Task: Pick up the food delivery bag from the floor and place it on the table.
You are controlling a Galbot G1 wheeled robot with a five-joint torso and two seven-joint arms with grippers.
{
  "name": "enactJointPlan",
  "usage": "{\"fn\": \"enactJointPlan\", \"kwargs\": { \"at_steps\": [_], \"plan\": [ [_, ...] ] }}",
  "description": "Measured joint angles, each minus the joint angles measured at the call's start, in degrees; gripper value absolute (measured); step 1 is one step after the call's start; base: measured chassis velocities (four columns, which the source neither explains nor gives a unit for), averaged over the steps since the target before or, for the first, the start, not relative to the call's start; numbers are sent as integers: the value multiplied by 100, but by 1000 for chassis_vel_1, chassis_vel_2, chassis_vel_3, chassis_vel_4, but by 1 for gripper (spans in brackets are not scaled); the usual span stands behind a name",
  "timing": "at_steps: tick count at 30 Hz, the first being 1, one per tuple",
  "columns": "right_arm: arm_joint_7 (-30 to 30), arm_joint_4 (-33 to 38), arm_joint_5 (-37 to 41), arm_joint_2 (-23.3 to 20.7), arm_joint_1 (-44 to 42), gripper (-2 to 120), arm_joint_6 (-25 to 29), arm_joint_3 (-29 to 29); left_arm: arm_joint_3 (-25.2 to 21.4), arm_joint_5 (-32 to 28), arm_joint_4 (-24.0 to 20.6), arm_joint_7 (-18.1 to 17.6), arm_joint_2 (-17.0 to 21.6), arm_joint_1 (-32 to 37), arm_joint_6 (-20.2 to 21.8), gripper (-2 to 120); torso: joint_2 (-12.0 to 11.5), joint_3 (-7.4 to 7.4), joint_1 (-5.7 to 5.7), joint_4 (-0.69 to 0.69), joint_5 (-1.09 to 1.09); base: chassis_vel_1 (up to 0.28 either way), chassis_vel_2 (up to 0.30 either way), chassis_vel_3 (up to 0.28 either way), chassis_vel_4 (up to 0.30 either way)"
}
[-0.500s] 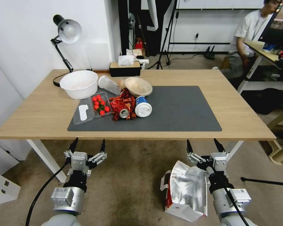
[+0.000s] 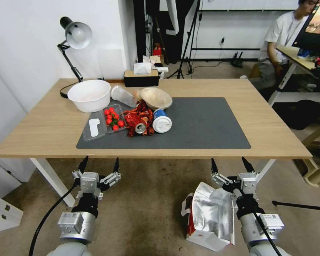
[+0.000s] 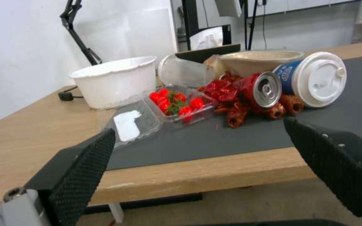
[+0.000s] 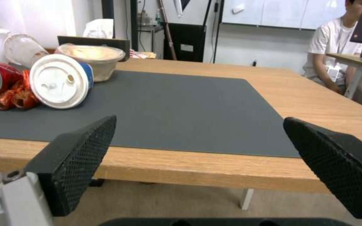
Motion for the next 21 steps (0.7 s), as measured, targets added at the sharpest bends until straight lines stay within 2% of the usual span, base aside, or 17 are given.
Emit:
{"fn": "enactJointPlan", "kwargs": {
  "at_steps": [5, 8, 9, 13, 14, 16, 18, 20, 21],
  "plan": [
    [-77, 4, 50, -12, 14, 100, -155, 21, 10, -84, -18, -7, -18, 4, 96, 100, 0, 0, 0, 0, 1, 0, 0, 0, 0],
    [-353, 67, 219, -60, 64, 100, -699, 104, 70, -364, -161, -51, -105, 33, 465, 100, 0, 0, 0, 0, 0, 0, 0, 0, 0],
    [-353, 67, 219, -60, 64, 100, -699, 104, 70, -364, -161, -51, -105, 33, 465, 100, 0, 0, 0, 0, 0, 0, 0, 0, 0],
    [-814, 176, 505, -135, 151, 100, -1604, 243, 225, -1027, -498, -165, -315, 101, 1345, 100, 0, 0, 0, 0, 1, 0, 0, 0, 0],
    [-814, 176, 505, -135, 151, 100, -1604, 243, 225, -1027, -498, -165, -315, 101, 1345, 100, 0, 0, 0, 0, 1, 0, 0, 0, 0],
    [-1052, 233, 656, -174, 195, 100, -2074, 316, 303, -1356, -666, -222, -420, 136, 1781, 100, 0, 0, 0, 0, 1, 0, 0, 0, 0],
    [-1139, 257, 736, -196, 212, 100, -2191, 348, 326, -1455, -716, -239, -451, 147, 1912, 100, 0, 0, 0, -1, 2, 0, 0, 0, 0],
    [-1312, 332, 922, -263, 262, 100, -2344, 428, 415, -1855, -916, -302, -572, 192, 2408, 100, 0, 0, 1, 0, 0, 0, 0, 0, 0],
    [-1312, 332, 922, -263, 262, 100, -2344, 428, 415, -1855, -916, -302, -572, 192, 2408, 100, 0, 0, 1, 0, 0, 0, 0, 0, 0]
  ]
}}
